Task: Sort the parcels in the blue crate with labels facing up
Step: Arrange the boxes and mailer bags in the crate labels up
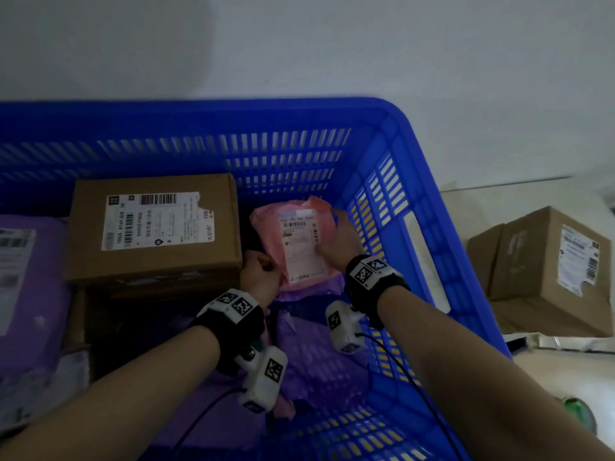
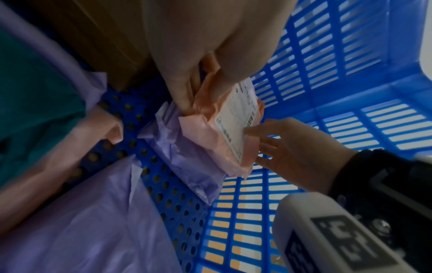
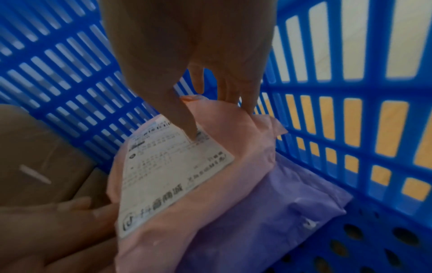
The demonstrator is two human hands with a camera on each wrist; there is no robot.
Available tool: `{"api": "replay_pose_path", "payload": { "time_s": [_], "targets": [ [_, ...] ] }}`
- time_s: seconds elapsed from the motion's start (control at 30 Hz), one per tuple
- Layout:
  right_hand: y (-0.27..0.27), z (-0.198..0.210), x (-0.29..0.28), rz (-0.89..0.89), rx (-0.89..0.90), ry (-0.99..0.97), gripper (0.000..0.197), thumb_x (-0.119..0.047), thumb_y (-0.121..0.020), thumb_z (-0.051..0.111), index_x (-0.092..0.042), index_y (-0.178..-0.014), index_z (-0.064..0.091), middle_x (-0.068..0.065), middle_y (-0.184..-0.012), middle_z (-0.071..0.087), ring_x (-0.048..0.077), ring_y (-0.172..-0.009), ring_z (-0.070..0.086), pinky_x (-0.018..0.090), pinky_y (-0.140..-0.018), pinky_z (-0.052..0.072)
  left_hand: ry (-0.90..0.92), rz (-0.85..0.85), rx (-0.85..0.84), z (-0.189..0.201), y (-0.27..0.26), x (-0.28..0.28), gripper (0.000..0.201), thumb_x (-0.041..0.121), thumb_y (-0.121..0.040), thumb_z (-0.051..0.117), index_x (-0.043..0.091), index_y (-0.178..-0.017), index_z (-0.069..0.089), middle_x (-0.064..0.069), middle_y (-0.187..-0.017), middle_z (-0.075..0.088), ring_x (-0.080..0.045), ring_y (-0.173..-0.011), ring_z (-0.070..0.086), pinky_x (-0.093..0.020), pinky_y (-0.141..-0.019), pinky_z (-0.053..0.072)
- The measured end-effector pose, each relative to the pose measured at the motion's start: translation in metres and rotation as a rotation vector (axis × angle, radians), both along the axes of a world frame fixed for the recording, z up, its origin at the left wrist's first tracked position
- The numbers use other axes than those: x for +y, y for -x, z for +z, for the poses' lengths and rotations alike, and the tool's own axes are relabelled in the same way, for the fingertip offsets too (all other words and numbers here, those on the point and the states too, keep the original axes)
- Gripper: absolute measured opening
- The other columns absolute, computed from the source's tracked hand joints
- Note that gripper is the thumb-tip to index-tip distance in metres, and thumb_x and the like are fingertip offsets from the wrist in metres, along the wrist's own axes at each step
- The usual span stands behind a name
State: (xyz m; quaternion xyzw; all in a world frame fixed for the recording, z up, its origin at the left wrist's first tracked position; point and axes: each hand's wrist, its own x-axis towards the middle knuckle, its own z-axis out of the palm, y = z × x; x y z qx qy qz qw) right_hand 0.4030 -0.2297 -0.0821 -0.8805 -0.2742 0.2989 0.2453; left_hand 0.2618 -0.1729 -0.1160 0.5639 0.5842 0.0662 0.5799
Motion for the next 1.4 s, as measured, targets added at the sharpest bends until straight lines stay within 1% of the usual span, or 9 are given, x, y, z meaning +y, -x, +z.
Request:
{"api": "replay_pose_path", "payload": {
  "time_s": [0.33,0.53,0.67,0.77,0.93,1.07,1.2,1.33,1.4],
  "targets": [
    [-0.002,-0.005,0.002,-0.038,-0.046,0.067,0.074,-0.009,-0.079,0.069,-0.012,-0.141,0.031,0.018,-0.135,0.044,0.033,-0.121,0.049,0.037,-0.093,0.045,0.087,-0.345,-0.111,0.011,0.025,0.006,0.045,-0.004,-0.083,0.061,0.007,-0.126,0.050,-0.015,-0.126,0.057,-0.027,-0.115,0.056,-0.042,-0.103,0.045],
    [0.013,0.022,-0.002,-0.028,-0.186,-0.078,0.055,-0.016,-0.080,0.067,-0.010,-0.130,0.047,0.015,-0.126,0.052,0.028,-0.111,0.055,0.030,-0.089,0.044,0.170,-0.682,-0.042,0.041,0.070,0.021,0.039,-0.014,-0.085,0.056,-0.001,-0.122,0.057,-0.014,-0.109,0.061,-0.017,-0.094,0.059,-0.015,-0.068,0.053],
    [0.041,0.023,0.001,0.013,0.016,-0.083,0.023,-0.013,-0.077,0.073,-0.013,-0.098,0.064,0.006,-0.083,0.065,0.014,-0.073,0.062,0.030,-0.072,0.050,0.068,-0.848,0.096,0.053,0.103,0.039,0.037,-0.006,-0.085,0.061,0.002,-0.121,0.060,-0.016,-0.115,0.065,-0.021,-0.104,0.059,-0.035,-0.093,0.049],
    [0.073,0.018,-0.005,0.222,0.317,-0.019,0.018,-0.004,-0.079,0.071,-0.017,-0.076,0.058,0.004,-0.065,0.059,-0.001,-0.041,0.055,0.019,-0.049,0.049,0.017,-0.994,0.194,0.056,0.125,0.049,0.032,0.003,-0.086,0.064,0.006,-0.118,0.064,-0.003,-0.098,0.067,-0.013,-0.088,0.059,-0.025,-0.074,0.049],
    [0.127,0.001,-0.016,0.672,0.410,0.345,0.027,-0.018,-0.077,0.077,-0.017,-0.100,0.062,0.006,-0.077,0.065,0.005,-0.048,0.057,0.018,-0.046,0.047,0.059,-1.240,0.364,0.054,0.145,0.044,0.043,0.015,-0.085,0.068,0.013,-0.127,0.058,-0.002,-0.120,0.063,-0.016,-0.109,0.060,-0.026,-0.090,0.048],
    [0.148,-0.010,-0.014,0.720,0.429,0.502,0.039,-0.018,-0.079,0.075,-0.008,-0.115,0.062,0.012,-0.075,0.061,0.017,-0.058,0.056,0.027,-0.055,0.053,0.023,-1.302,0.402,0.046,0.149,0.027,0.056,0.021,-0.081,0.072,0.013,-0.133,0.052,-0.006,-0.133,0.057,-0.020,-0.121,0.054,-0.027,-0.098,0.044],
    [0.153,-0.012,-0.014,0.751,0.371,0.571,0.036,-0.013,-0.083,0.071,0.004,-0.114,0.063,0.010,-0.073,0.061,0.012,-0.050,0.058,0.019,-0.045,0.052,0.018,-1.318,0.426,0.039,0.149,0.020,0.056,0.014,-0.084,0.070,0.010,-0.136,0.049,-0.007,-0.136,0.055,-0.020,-0.124,0.052,-0.018,-0.087,0.039],
    [0.153,-0.008,-0.014,0.872,0.240,0.588,0.034,-0.013,-0.081,0.071,-0.001,-0.112,0.067,0.006,-0.085,0.065,0.016,-0.072,0.062,0.017,-0.056,0.053,0.004,-1.325,0.439,0.037,0.148,0.021,0.054,0.012,-0.084,0.068,0.010,-0.135,0.050,-0.008,-0.135,0.055,-0.020,-0.124,0.052,-0.018,-0.086,0.039],
    [0.154,-0.006,-0.011,0.867,0.267,0.586,0.034,-0.005,-0.081,0.069,0.001,-0.114,0.065,0.002,-0.073,0.065,0.009,-0.054,0.061,0.018,-0.052,0.051,-0.010,-1.329,0.436,0.038,0.149,0.022,0.054,0.013,-0.084,0.068,0.011,-0.135,0.051,-0.008,-0.134,0.056,-0.021,-0.123,0.053,-0.021,-0.088,0.041]
  ]
}}
